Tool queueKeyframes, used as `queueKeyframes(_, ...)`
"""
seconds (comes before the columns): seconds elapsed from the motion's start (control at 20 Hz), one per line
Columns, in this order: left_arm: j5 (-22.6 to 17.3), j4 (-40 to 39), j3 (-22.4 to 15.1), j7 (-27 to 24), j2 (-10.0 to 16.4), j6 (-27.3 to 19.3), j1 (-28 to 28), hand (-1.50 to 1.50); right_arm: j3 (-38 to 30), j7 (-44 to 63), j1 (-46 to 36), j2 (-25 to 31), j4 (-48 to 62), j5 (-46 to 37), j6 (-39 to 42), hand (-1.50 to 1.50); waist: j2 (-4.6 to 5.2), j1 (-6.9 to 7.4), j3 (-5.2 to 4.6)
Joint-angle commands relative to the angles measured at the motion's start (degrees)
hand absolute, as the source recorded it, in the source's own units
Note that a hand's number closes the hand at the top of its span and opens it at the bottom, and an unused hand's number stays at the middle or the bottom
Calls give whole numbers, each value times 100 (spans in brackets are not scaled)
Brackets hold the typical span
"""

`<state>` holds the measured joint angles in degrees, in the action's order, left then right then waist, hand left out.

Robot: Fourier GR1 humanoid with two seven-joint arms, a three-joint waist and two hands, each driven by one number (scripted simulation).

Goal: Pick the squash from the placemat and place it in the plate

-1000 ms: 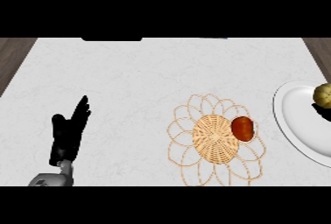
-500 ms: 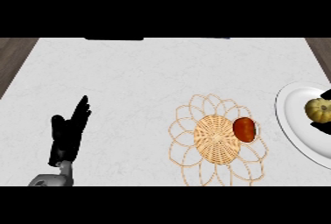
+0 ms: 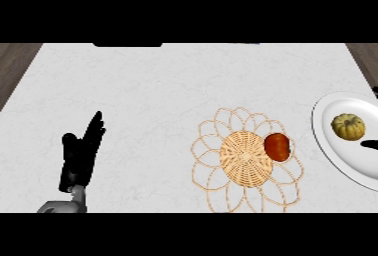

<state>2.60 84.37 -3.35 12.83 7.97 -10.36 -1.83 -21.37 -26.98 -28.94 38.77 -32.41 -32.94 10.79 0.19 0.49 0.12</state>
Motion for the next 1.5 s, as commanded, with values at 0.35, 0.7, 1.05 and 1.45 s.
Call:
queueKeyframes(0.35, 106, 148, -36, -44, 49, 41, 154, 0, -1570, -927, -101, 572, 1153, 1795, 1511, -150, 13, 51, 3)
queueKeyframes(0.7, -45, 11, 234, 121, 173, 197, -223, 0, -1424, -1968, 308, 841, 1590, 1775, 2109, -150, 27, 42, 9)
queueKeyframes(1.05, -114, -62, 252, 4, 93, 325, -86, 0, -1159, -1956, -10, 535, 1662, 1741, 1623, -150, 22, 70, 4)
queueKeyframes(1.45, 204, -63, 117, -288, -151, 112, 99, 0, -901, -2037, 187, 546, 1725, 1676, 974, -150, 6, 31, -2)
